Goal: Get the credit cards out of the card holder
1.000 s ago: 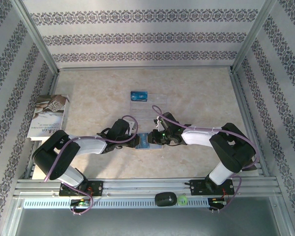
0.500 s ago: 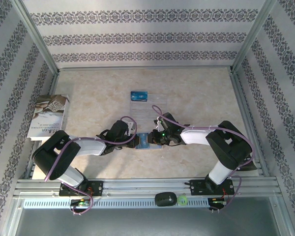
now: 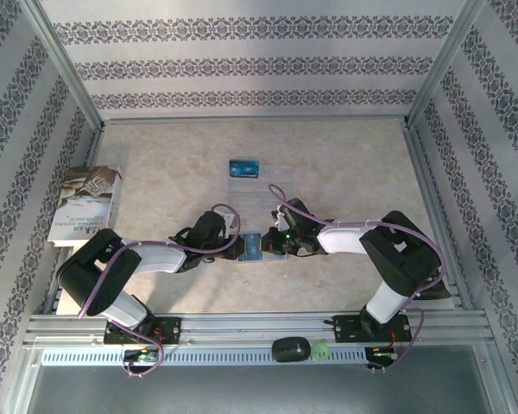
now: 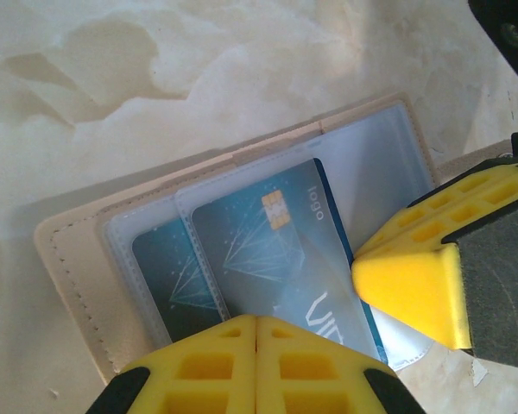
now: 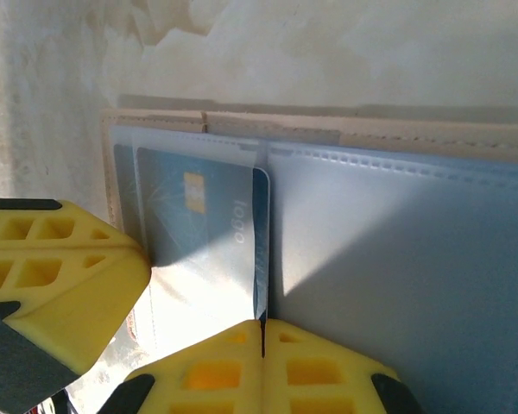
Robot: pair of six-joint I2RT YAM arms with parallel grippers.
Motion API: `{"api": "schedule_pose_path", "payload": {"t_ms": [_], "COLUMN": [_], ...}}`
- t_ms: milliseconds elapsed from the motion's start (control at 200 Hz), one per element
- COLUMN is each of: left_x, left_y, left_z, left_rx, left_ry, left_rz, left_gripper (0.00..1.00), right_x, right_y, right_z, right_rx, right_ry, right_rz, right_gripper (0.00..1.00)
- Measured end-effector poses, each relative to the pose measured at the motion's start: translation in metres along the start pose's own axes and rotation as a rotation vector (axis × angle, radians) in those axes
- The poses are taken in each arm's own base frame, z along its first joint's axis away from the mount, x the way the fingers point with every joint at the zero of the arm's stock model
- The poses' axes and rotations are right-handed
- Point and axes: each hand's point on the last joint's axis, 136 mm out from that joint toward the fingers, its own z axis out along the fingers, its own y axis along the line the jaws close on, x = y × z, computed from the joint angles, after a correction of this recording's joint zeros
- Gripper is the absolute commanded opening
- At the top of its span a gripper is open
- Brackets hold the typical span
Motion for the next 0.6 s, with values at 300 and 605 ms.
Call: {"api": "schedule_pose_path", "payload": {"t_ms": [300,605], "left_x": [0.001,0.002], "left_y": [0.000,0.000], "left_z": [0.000,0.000], "left_rx": [0.009,0.016], "left_ry": [-0.008,-0.015], "left_rz": [0.003,0.004], "left_gripper": [0.08,0.08], "right_x": [-0.002,-0.003], "right_y": [-0.010,-0.023], "right_z": [-0.010,-0.023], "right_rx": [0.056,0.141], "right_ry": [-0.055,-0.091], "right_rz": [0.001,0.014], "right_gripper": [0.00,0.00]}}
